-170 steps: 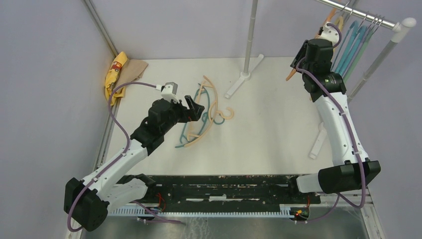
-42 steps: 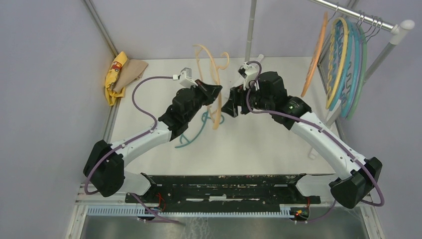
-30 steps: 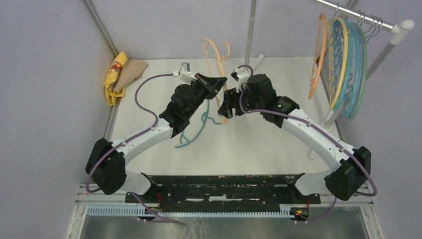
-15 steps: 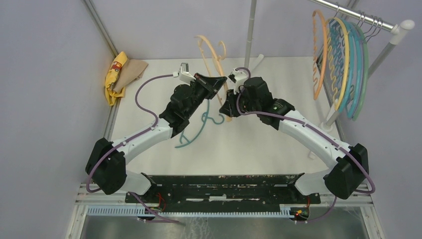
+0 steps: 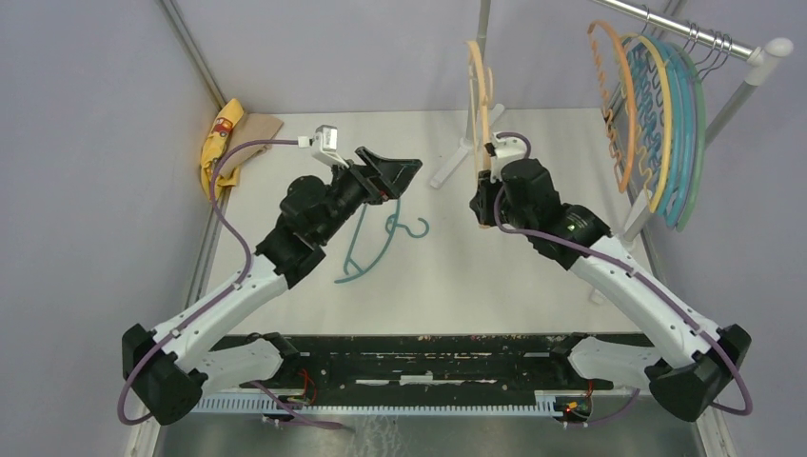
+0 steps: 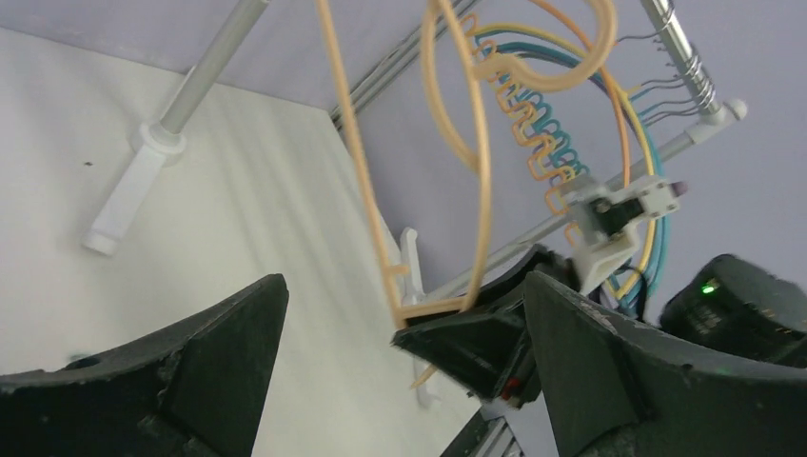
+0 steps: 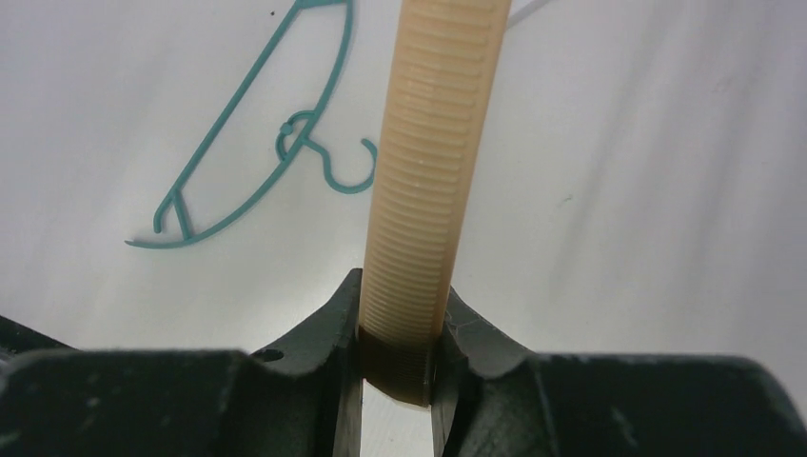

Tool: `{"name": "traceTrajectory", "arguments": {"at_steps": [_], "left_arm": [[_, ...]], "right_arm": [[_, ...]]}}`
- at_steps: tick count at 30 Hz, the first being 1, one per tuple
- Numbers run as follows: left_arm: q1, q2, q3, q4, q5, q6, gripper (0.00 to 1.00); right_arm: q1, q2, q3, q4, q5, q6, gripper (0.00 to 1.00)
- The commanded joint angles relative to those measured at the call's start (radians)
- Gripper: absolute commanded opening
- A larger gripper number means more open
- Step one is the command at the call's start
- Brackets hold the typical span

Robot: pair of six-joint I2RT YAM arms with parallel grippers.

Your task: Organize the hangers

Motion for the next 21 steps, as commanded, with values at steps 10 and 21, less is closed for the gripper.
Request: {"name": "traceTrajectory", "arguments": {"at_steps": [10,21], "left_arm": [[-0.003,-0.035,-0.107,-0.190,-0.145,0.224,0.99],[-0.004,-0.024,-0.145,-0.177,-0.134,0.221,0.99]], "right_arm": [[0.002,-0.134,0.256,-0.316,0.223,-0.016,0.01],[-0.010,-0.086,0.374,-0.373,0.315,-0.070,0.01]]}}
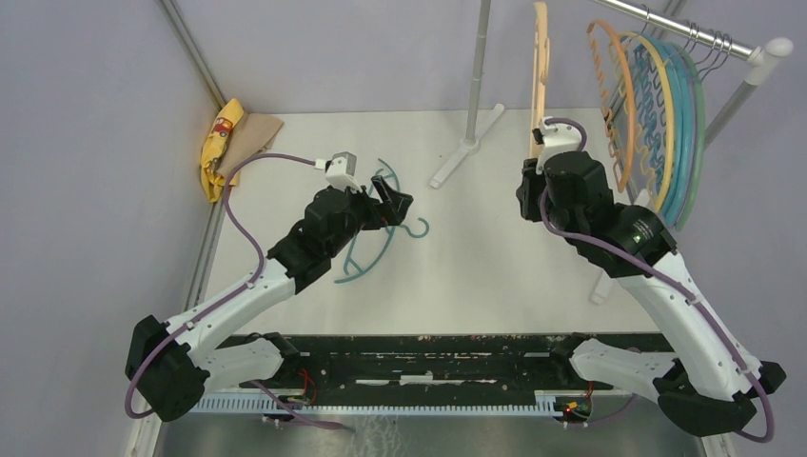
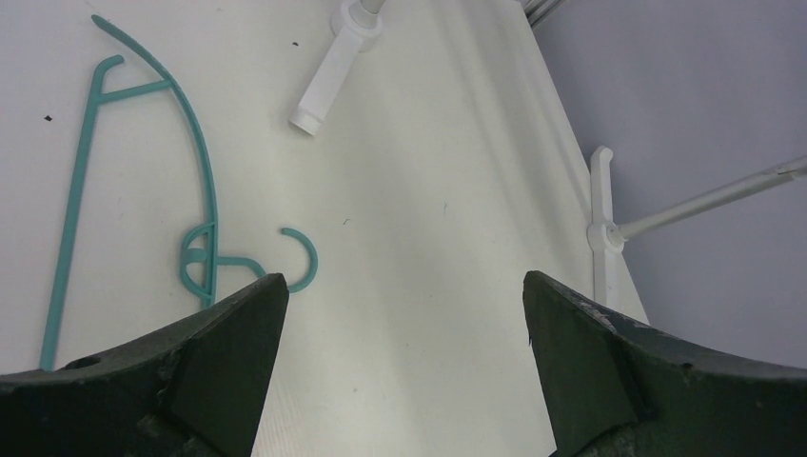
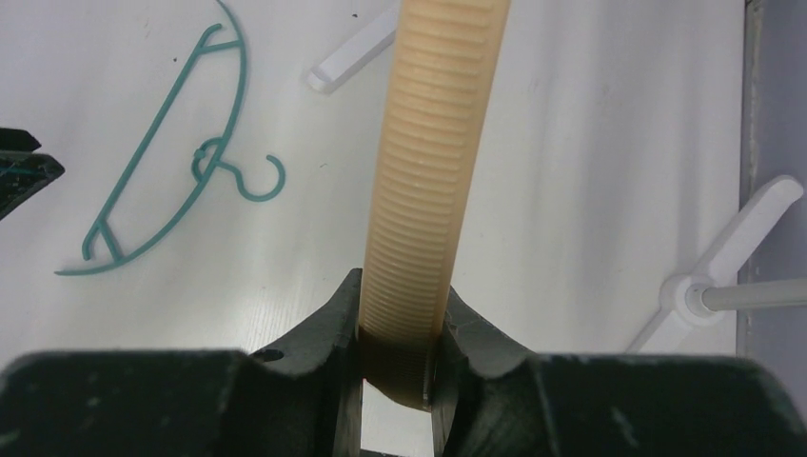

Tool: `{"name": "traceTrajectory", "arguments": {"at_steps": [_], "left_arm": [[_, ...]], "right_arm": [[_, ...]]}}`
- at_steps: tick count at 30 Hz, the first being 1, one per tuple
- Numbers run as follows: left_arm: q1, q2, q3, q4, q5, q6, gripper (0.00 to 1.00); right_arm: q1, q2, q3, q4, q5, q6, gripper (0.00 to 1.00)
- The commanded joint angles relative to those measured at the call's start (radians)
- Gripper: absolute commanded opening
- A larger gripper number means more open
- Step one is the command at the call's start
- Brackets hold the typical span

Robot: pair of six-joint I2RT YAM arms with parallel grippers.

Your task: Organize the hangers

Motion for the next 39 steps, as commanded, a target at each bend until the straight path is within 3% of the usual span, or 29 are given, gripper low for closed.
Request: {"name": "traceTrajectory", "arguments": {"at_steps": [1,8,15,24,39], "left_arm": [[-0.002,-0.007,-0.004,0.037,-0.004,0.041,0.99],[-0.003,-0.061,-0.049,0.028,-0.016,0.031,0.99],[-0.003,-0.093,-0.072,0.004,-0.036,0.032,0.99],[-0.003,-0.082,-0.082,0.010,-0.035,0.026,0.99],[-0.004,-0.067,-0.108,0.011,-0.020,0.023,0.99]], "right_arm": [[-0.016,0.075,0.125,0.034,0.070,-0.048,0.01],[-0.174,0.250,0.241,0.056,-0.127,-0.032,0.01],[-0.313,0.311,0.270,0.130,-0.273,-0.004,0.01],[-0.388,0.331,0.322,0.169,-0.333,0.014,0.01],[-0.584,0.370,0.257,0.283,-0.453,0.112,0.01]]}}
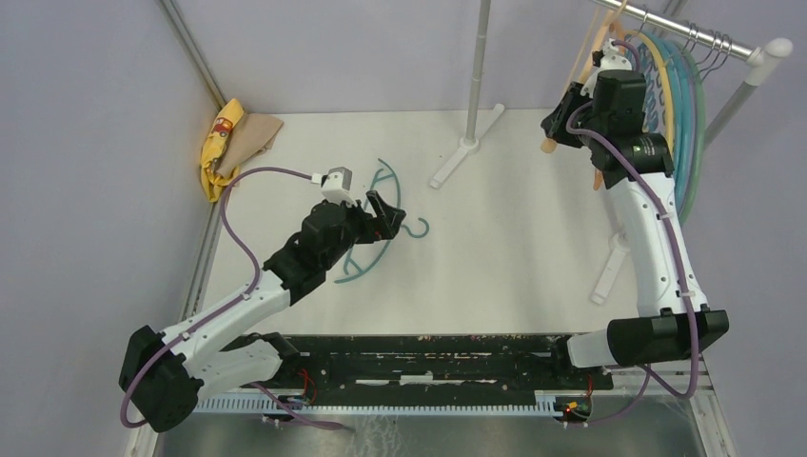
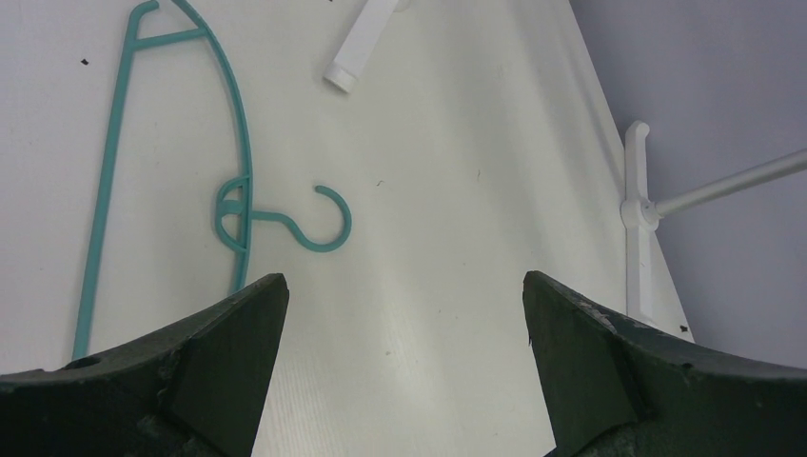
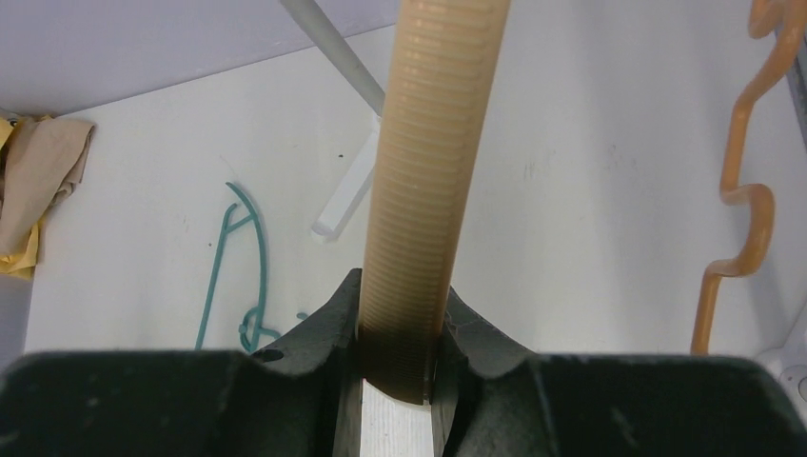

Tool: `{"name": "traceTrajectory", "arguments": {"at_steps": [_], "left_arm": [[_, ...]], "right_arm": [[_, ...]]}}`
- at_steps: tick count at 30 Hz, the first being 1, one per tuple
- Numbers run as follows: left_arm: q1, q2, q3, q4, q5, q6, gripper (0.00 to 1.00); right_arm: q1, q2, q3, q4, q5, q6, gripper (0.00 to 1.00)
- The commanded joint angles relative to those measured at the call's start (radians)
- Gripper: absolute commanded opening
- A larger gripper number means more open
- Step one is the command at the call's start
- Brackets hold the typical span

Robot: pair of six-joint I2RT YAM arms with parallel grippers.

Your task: Organize the hangers

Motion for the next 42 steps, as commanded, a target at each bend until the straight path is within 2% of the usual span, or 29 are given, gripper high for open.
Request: {"name": "traceTrajectory", "arguments": {"at_steps": [1,5,15,17,19,20,22,26,28,35,40,42], "left_arm": [[-0.002,0.006,-0.003,0.030,-0.006,0.023,0.99],[-0.003,0.017,-0.008,0.037,-0.002,0.023,0.99],[-0.003,0.071,-0.009,0.063,0.019,0.017,0.99],[-0.003,0.079,-0.010,0.067,0.025,0.012,0.99],[-0.003,0.083,-0.010,0.069,0.027,0.010,0.99],[-0.003,0.084,-0.012,0.069,0.024,0.011,0.99],[-0.004,0.087,-0.013,0.068,0.016,0.015,0.99],[-0.003,0.107,-0.015,0.067,0.004,0.024,0.99],[-0.004,0.125,-0.016,0.068,-0.001,0.025,0.99],[-0.005,0.228,-0.023,0.108,-0.116,0.060,0.99],[-0.005,0.353,0.064,0.112,-0.159,0.099,1.00],[-0.004,0.409,0.114,0.096,-0.185,0.121,0.97]], "right_arm": [[-0.041,0.016,-0.002,0.080,-0.048,0.039,0.01],[-0.050,0.037,-0.013,0.061,-0.079,0.037,0.01],[-0.051,-0.018,-0.071,0.025,-0.066,-0.001,0.10],[-0.050,-0.026,-0.074,0.017,-0.065,-0.004,0.15],[-0.051,-0.037,-0.082,0.010,-0.071,-0.003,0.29],[-0.051,-0.047,-0.090,0.008,-0.076,-0.008,0.39],[-0.050,-0.081,-0.117,0.016,-0.061,-0.012,0.66],[-0.050,-0.185,-0.175,0.049,-0.037,-0.030,0.90],[-0.050,-0.219,-0.171,0.034,-0.047,-0.042,0.93],[-0.050,-0.327,-0.149,-0.035,-0.140,-0.055,0.94],[-0.050,-0.412,-0.146,-0.088,-0.132,-0.085,0.94],[-0.050,-0.438,-0.144,-0.106,-0.145,-0.092,0.94]]}}
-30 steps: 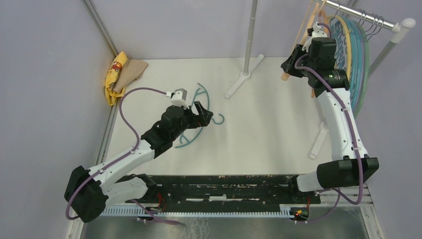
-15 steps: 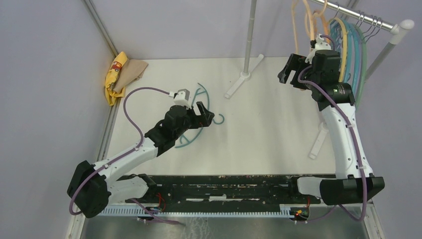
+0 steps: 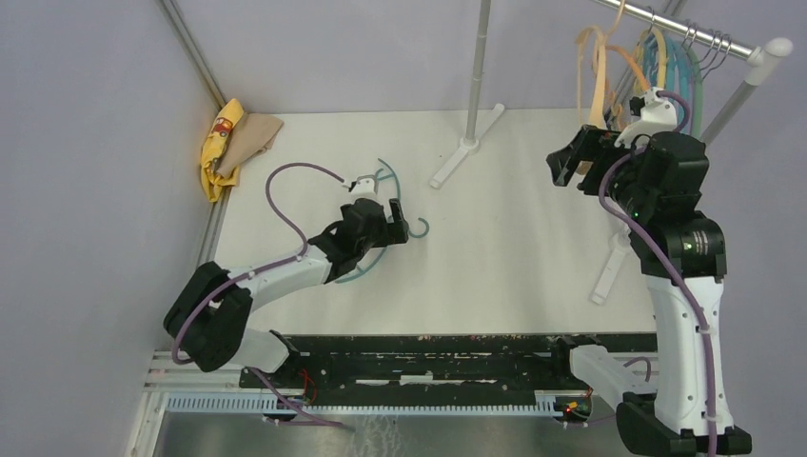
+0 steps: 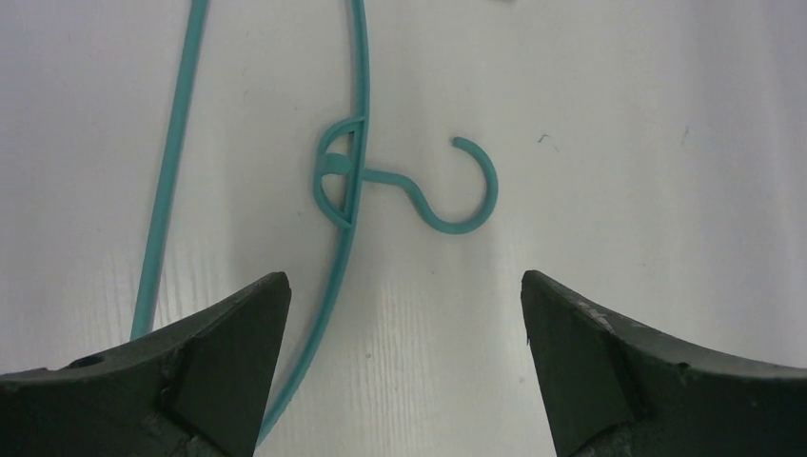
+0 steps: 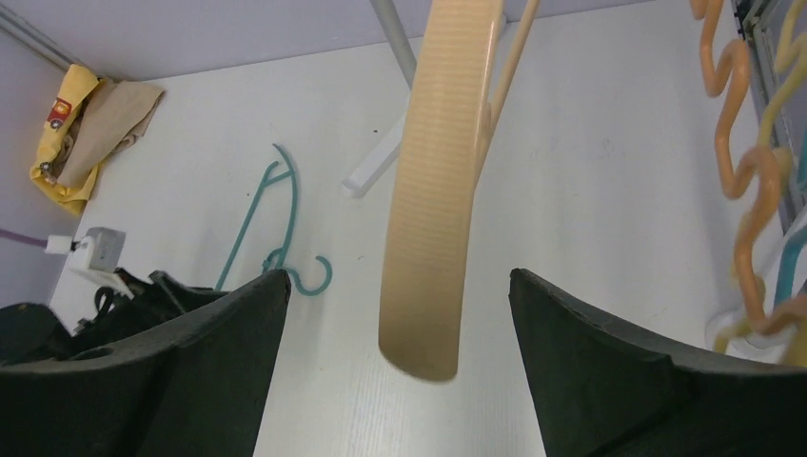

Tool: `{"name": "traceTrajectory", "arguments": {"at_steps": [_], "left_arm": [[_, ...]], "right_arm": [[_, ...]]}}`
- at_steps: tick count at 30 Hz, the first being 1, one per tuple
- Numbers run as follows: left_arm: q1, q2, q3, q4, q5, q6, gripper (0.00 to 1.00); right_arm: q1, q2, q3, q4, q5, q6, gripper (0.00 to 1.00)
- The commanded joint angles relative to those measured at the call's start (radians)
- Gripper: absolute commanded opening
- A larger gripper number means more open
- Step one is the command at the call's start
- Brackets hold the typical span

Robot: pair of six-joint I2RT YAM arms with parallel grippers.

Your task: Organize the hangers

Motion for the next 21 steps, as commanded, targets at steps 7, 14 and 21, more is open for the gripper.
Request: {"name": "traceTrajectory", "arguments": {"at_steps": [7,14,21], "left_arm": [[-0.003,0.306,0.312,-0.002,-0.165,0.171,0.86],[0.008,0.515,0.541,-0.100,-0.200,0.236,0.74],[0.059,0.632,0.657,-0.210,-0.156,0.242,0.64]], "right_arm": [[0.002,-0.112,0.035,-0.070,-0.107,-0.037,0.93],[0.024,-0.152,-0.005,-0.107,-0.148,-0.044,0.91],[0.039,-0.183,-0.060,-0.118,-0.183,-0.041,0.89]]}}
